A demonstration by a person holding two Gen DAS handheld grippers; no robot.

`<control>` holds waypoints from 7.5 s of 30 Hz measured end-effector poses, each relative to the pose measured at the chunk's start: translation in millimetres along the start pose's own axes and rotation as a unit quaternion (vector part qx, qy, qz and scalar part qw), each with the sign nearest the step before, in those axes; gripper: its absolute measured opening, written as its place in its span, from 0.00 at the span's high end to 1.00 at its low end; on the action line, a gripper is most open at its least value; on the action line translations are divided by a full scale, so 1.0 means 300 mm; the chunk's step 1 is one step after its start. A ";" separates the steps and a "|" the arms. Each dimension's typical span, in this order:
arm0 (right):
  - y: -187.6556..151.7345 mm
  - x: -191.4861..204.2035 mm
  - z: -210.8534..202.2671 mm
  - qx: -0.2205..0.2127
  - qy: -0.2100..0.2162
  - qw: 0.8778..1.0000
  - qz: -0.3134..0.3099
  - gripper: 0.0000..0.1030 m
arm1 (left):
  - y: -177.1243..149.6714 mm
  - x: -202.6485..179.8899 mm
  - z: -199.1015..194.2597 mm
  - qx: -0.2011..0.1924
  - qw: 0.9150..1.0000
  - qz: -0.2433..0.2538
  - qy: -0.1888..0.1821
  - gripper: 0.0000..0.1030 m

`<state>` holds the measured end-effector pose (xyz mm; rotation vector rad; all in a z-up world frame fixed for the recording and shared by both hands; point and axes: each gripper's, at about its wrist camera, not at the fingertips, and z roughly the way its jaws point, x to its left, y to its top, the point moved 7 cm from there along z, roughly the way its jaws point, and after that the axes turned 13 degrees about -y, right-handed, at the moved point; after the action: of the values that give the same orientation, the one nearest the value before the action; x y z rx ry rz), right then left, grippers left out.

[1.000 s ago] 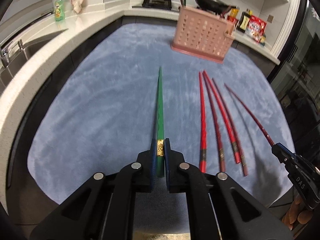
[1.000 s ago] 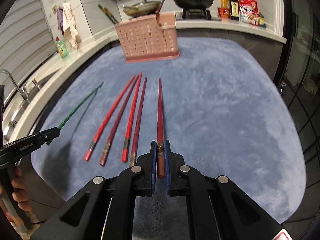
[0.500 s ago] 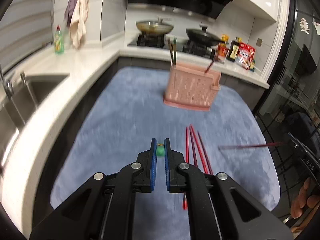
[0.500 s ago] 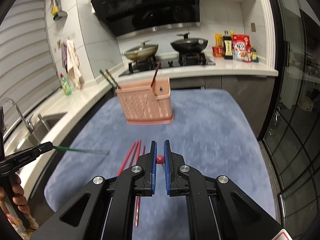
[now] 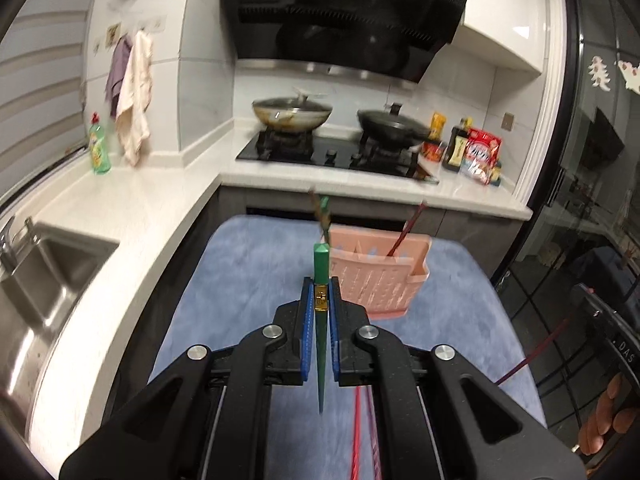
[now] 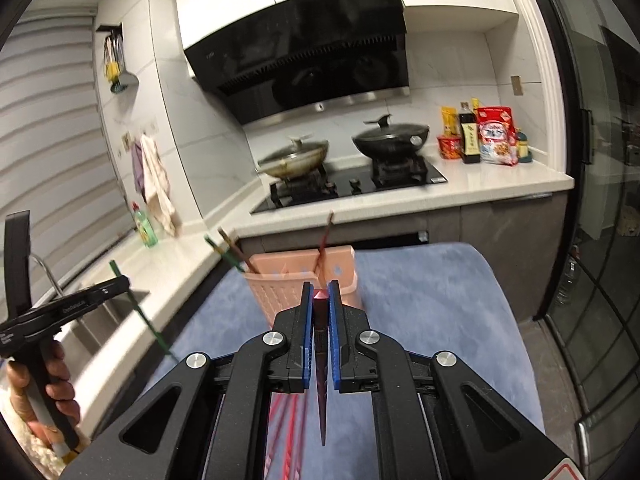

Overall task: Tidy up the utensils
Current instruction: 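Carry both chopsticks to the pink holder and open both tools to drop them in, then move both tools back over the remaining red chopsticks, then grasp a red chopstick with the right tool while the left tool grasps another red one, then carry both red chopsticks to the pink holder and open both tools over it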

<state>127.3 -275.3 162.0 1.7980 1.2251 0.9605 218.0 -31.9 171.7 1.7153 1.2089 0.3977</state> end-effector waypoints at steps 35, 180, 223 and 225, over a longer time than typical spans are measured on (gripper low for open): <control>0.346 0.134 0.608 -0.029 0.018 0.998 0.049 0.86 | 0.348 0.053 0.498 -0.038 0.999 -0.013 0.009 0.68; -0.129 -0.008 -0.031 0.027 -0.008 1.000 -0.010 0.93 | -0.141 -0.020 -0.014 0.040 0.999 -0.019 -0.021 0.93; 0.291 0.141 0.648 -0.002 0.033 0.998 0.053 0.93 | 0.406 0.038 0.466 -0.082 0.996 0.005 -0.016 0.93; 0.284 0.136 0.655 0.002 0.030 0.998 0.055 0.93 | 0.393 0.044 0.479 -0.075 0.997 0.004 -0.017 0.93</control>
<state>344.6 -291.4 157.1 1.8673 1.1754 1.0813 389.6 -99.9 198.1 1.5921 1.1185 0.4519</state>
